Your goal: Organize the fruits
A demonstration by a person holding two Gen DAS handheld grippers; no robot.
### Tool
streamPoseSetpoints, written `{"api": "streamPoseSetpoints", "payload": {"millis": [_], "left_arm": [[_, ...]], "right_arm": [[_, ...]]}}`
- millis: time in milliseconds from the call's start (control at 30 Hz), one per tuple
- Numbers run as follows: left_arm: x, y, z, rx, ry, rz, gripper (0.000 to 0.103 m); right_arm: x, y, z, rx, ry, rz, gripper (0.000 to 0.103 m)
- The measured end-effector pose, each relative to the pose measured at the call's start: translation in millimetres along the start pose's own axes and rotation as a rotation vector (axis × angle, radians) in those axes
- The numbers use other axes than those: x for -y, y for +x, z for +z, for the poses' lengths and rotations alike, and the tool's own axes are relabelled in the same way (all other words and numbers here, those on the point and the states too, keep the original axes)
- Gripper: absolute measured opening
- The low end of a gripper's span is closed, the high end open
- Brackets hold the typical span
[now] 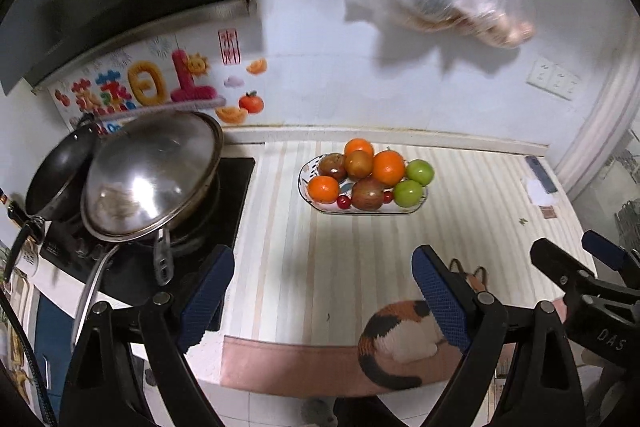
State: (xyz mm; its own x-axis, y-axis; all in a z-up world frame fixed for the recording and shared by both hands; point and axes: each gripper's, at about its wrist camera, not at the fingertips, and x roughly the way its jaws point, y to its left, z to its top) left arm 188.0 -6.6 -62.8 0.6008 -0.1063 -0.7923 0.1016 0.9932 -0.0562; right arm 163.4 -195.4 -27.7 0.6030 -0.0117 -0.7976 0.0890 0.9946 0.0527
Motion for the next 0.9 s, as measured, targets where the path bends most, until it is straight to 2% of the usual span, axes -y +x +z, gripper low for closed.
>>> {"api": "streamPoseSetpoints", "payload": {"millis": [133, 367, 667, 900], "left_arm": [[3, -37, -19, 0.025, 0.018, -0.011, 0.091], [10, -75, -42, 0.058, 0.006, 0.001, 0.091], [17, -94, -47, 0.096, -0.023, 0.032, 0.091], [20, -92, -48, 0.084, -0.037, 0.035, 0.091]], "right_arm": [[-3, -43, -22, 0.026, 0.003, 0.000, 0.099], [-5, -100, -47, 0.079, -0.015, 0.022, 0.099], [2, -125, -49, 0.105, -0.040, 0.049, 0.099], [7, -125, -47, 0.100, -0.036, 0.062, 0.099]]}}
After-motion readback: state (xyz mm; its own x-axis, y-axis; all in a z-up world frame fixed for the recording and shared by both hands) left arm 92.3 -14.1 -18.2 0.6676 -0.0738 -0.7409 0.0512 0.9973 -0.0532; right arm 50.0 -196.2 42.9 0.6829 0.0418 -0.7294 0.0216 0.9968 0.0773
